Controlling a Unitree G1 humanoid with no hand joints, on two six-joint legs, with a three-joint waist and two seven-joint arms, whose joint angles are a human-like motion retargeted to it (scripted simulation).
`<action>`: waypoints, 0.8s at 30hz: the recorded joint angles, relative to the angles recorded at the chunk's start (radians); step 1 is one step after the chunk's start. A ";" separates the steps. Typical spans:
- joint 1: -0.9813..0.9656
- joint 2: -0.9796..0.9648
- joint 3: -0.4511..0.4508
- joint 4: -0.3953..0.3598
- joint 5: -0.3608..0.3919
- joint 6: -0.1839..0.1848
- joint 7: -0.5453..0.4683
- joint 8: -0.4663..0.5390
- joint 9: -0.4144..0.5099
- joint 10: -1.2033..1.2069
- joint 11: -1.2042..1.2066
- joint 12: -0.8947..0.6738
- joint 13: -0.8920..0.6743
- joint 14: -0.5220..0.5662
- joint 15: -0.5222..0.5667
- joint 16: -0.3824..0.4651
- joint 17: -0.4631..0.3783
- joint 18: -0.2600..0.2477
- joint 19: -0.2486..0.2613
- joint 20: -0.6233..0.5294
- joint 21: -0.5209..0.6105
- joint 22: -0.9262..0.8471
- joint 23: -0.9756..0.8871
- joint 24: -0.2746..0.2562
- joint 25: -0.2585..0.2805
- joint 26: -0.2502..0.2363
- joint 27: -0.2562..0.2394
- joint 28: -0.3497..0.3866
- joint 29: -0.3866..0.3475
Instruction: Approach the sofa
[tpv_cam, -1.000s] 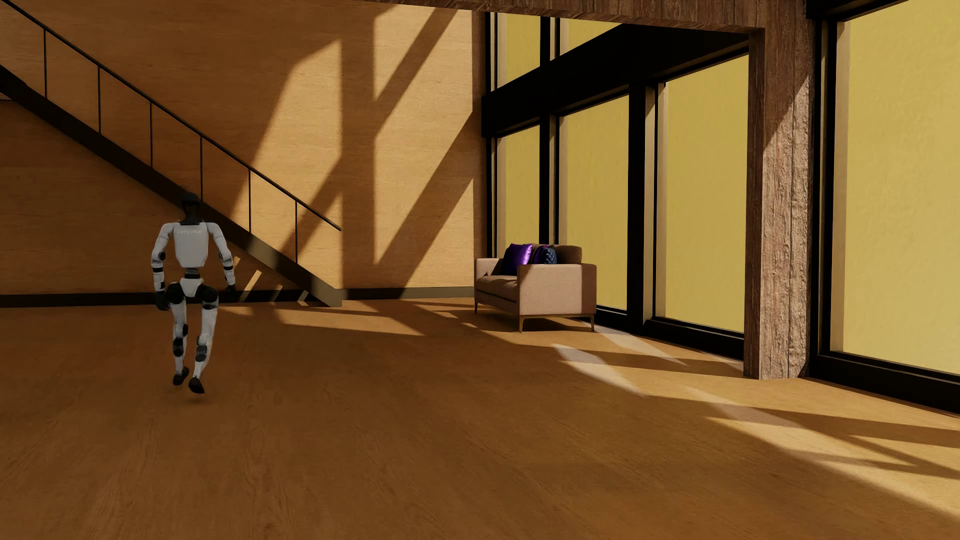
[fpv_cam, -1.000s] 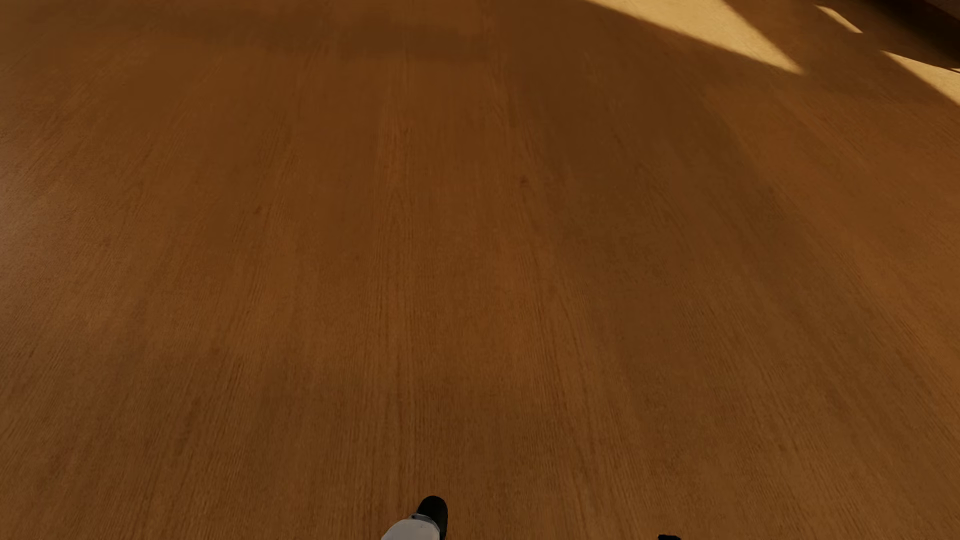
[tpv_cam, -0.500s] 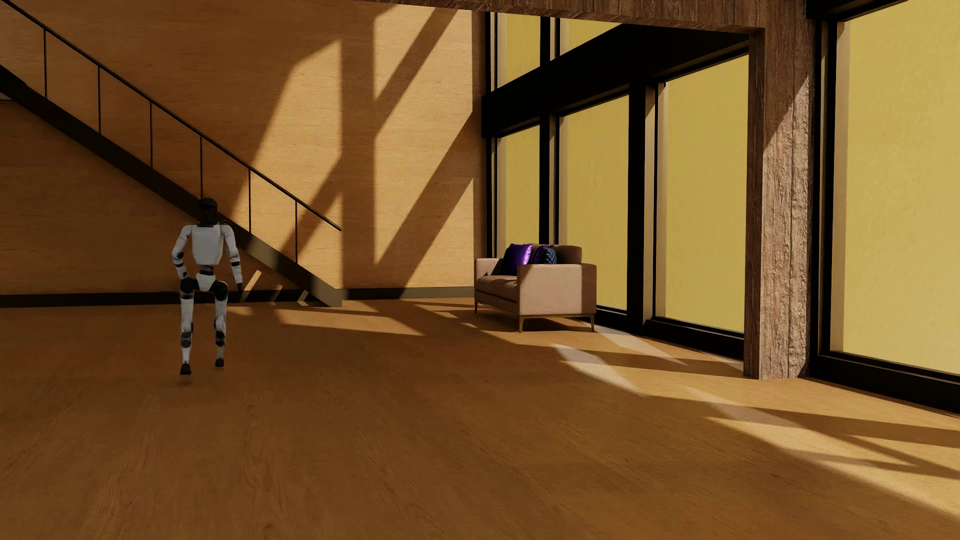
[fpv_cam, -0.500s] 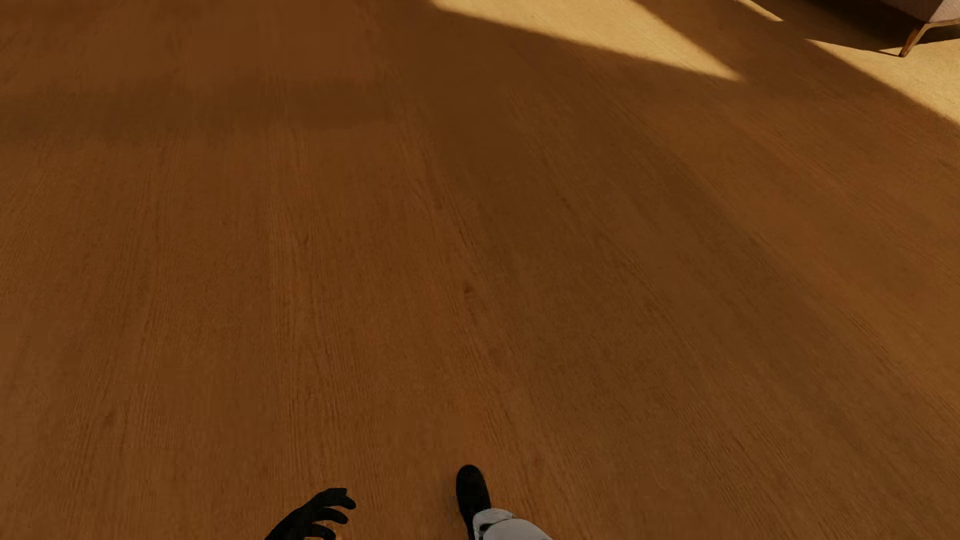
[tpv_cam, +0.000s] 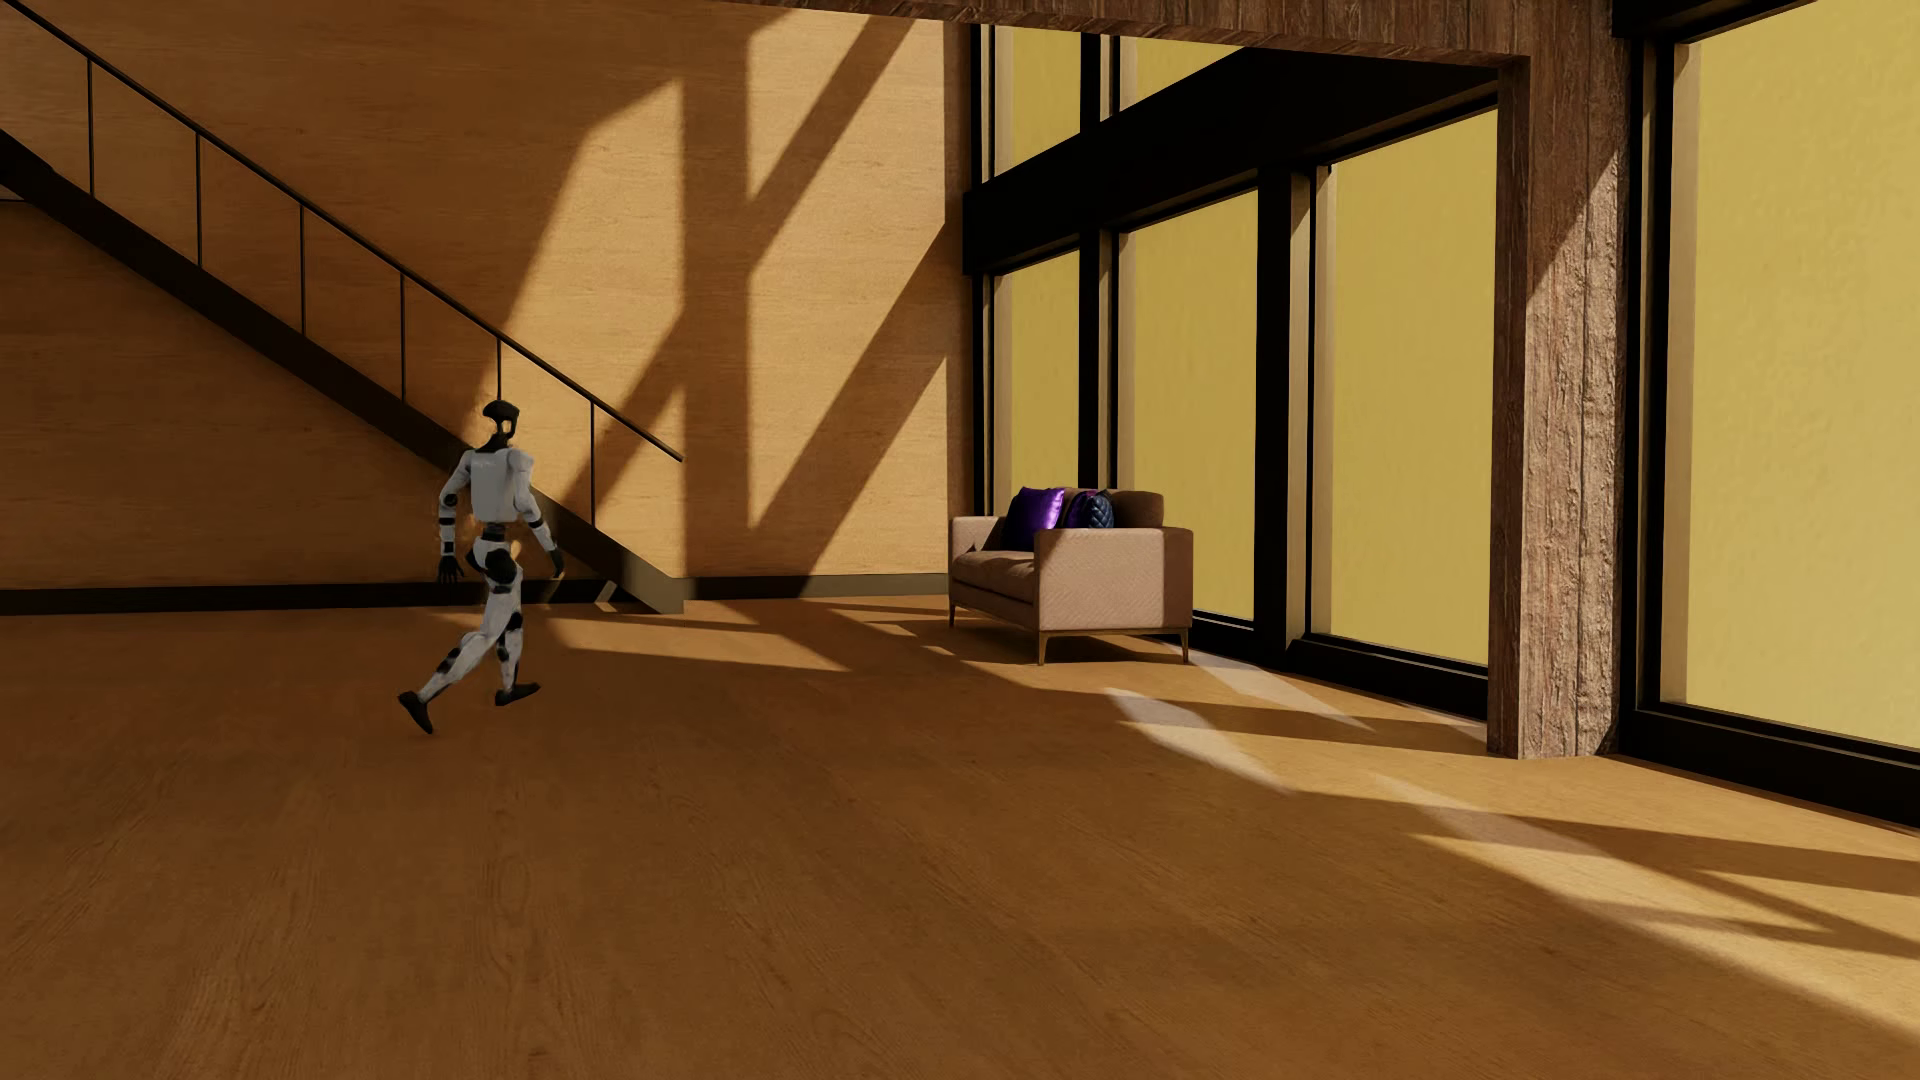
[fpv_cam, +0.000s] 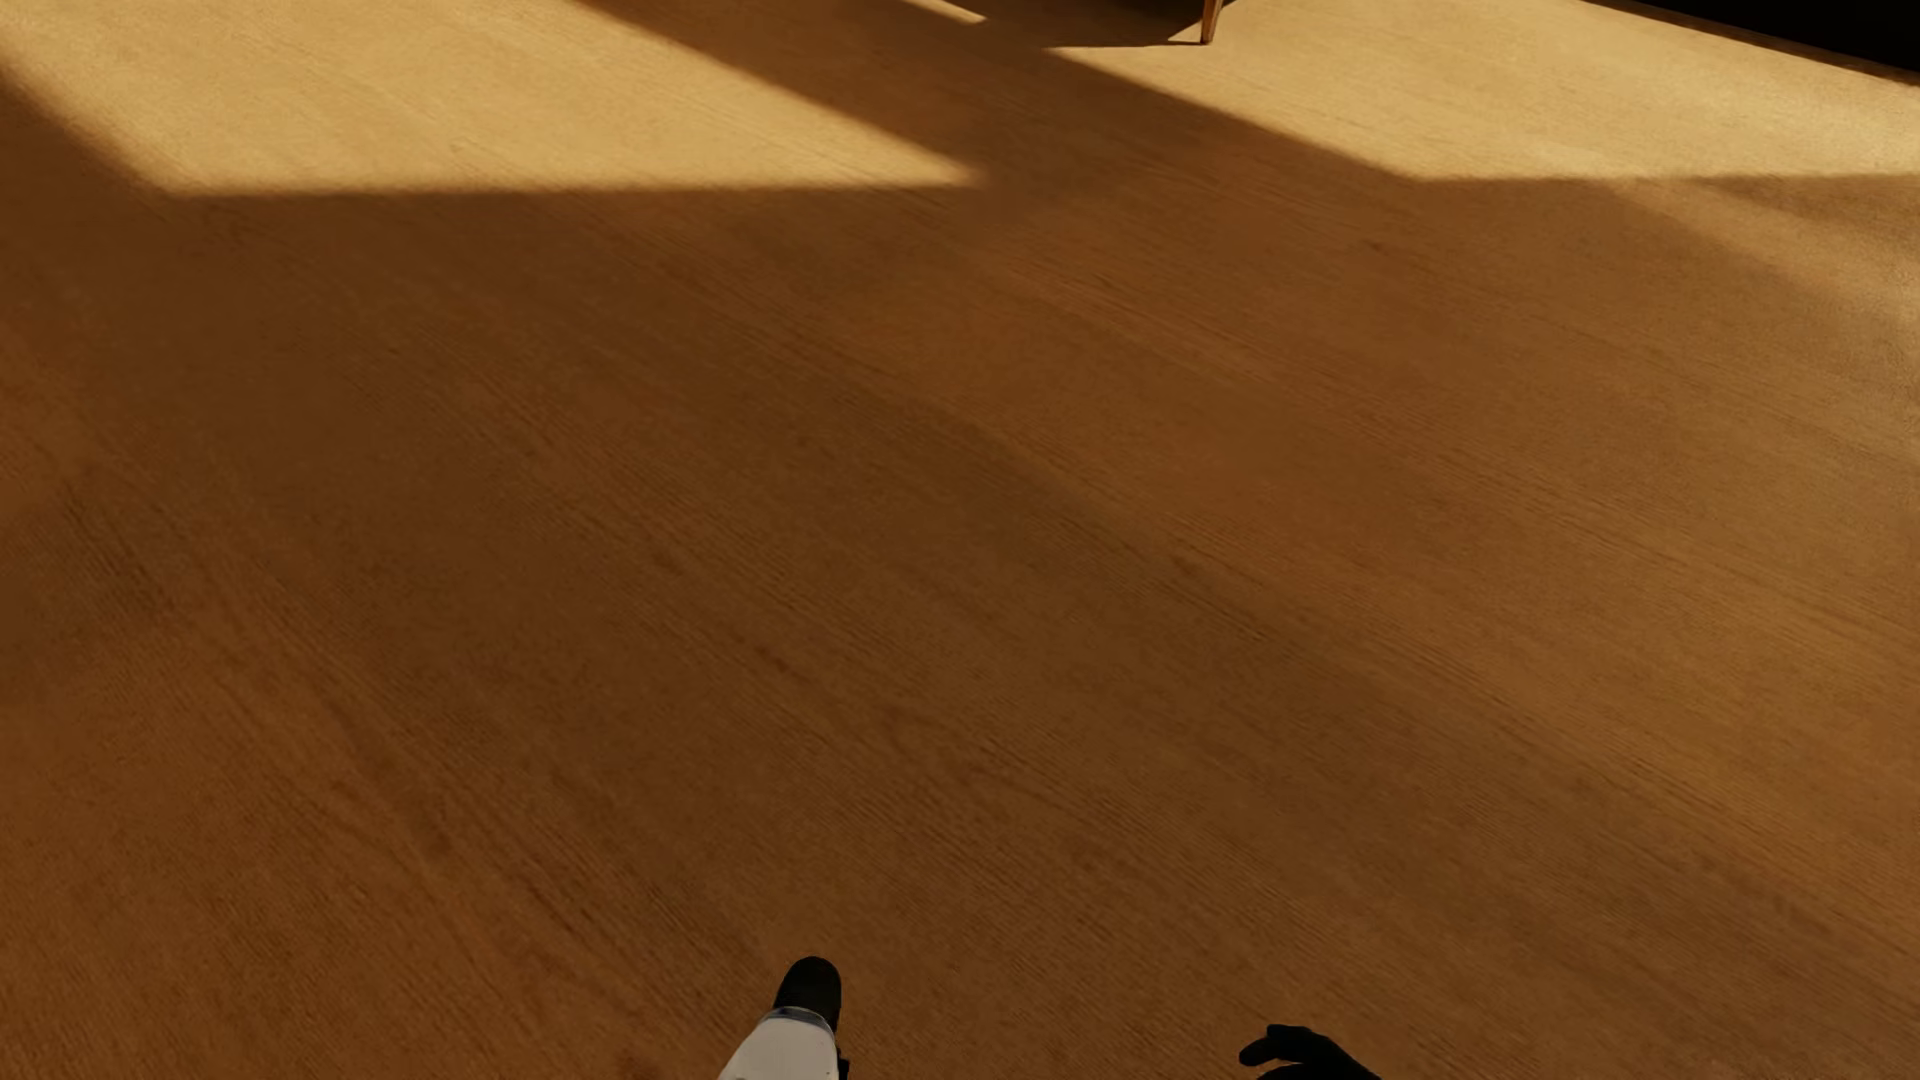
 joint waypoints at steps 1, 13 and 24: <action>-0.019 0.037 0.032 0.008 -0.045 -0.002 0.000 0.000 0.009 0.014 0.018 -0.002 -0.002 -0.027 0.091 0.005 0.001 0.000 0.000 0.012 -0.014 -0.008 -0.012 0.000 0.000 0.000 0.000 0.000 0.000; 0.839 -0.764 -0.440 -0.123 -0.065 0.067 0.000 0.000 0.055 -0.058 0.183 -0.372 0.147 -0.076 -0.256 0.126 -0.008 0.000 0.000 0.141 0.048 -0.209 0.465 0.000 0.000 0.000 0.000 0.000 0.000; 0.408 -0.396 -0.263 -0.085 0.055 0.107 0.000 0.000 0.074 0.858 0.180 -0.204 0.137 0.349 -0.269 -0.005 0.051 0.000 0.000 0.104 -0.027 -0.090 0.392 0.000 0.000 0.000 0.000 0.000 0.000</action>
